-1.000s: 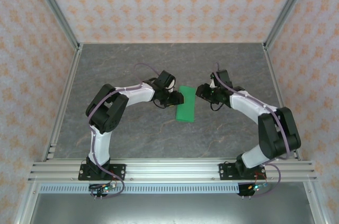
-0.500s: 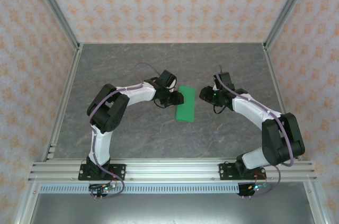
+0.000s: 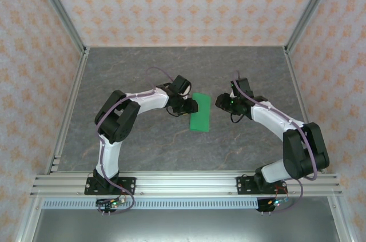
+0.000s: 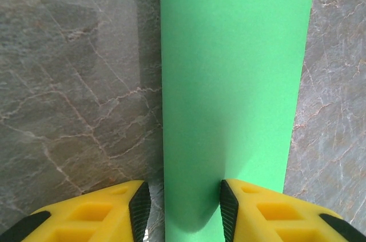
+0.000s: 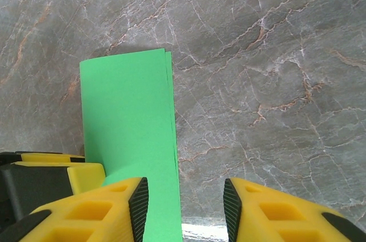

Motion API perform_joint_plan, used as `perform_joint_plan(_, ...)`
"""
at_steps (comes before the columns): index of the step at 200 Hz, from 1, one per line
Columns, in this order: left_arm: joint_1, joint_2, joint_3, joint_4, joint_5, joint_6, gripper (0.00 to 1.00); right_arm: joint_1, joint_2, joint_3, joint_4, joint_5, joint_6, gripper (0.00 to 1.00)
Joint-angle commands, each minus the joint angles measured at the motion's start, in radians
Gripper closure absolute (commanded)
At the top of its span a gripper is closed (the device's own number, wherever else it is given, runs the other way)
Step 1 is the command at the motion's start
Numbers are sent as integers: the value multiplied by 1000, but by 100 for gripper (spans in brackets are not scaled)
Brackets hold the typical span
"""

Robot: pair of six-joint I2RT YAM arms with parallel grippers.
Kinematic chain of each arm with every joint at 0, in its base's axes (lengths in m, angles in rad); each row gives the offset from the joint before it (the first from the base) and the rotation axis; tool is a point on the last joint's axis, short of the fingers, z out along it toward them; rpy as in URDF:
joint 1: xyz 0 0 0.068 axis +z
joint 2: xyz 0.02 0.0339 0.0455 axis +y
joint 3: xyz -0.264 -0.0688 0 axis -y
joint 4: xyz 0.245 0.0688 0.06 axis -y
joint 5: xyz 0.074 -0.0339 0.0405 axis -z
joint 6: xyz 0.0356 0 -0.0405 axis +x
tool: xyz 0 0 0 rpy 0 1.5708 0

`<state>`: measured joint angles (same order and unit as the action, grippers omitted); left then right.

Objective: Fold a paper plane with a square sheet of paper (fold left side to right side)
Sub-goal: Hold the square sheet of paper at the center of the table.

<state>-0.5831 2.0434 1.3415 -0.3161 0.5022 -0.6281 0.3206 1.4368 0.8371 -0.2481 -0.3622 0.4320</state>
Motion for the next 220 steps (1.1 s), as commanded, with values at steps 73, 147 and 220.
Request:
perform_joint_plan(73,-9,62,18,-64,-50,24,57,4,-27,-11,-19,10,-13,57)
perform_joint_plan(147,-20,87,51,-111,-69,50,55,3,-26,-13,-20,10,-15,57)
perform_joint_plan(220,-21,92,56,-113,-76,48,56,7,-26,-19,-20,5,-12,57)
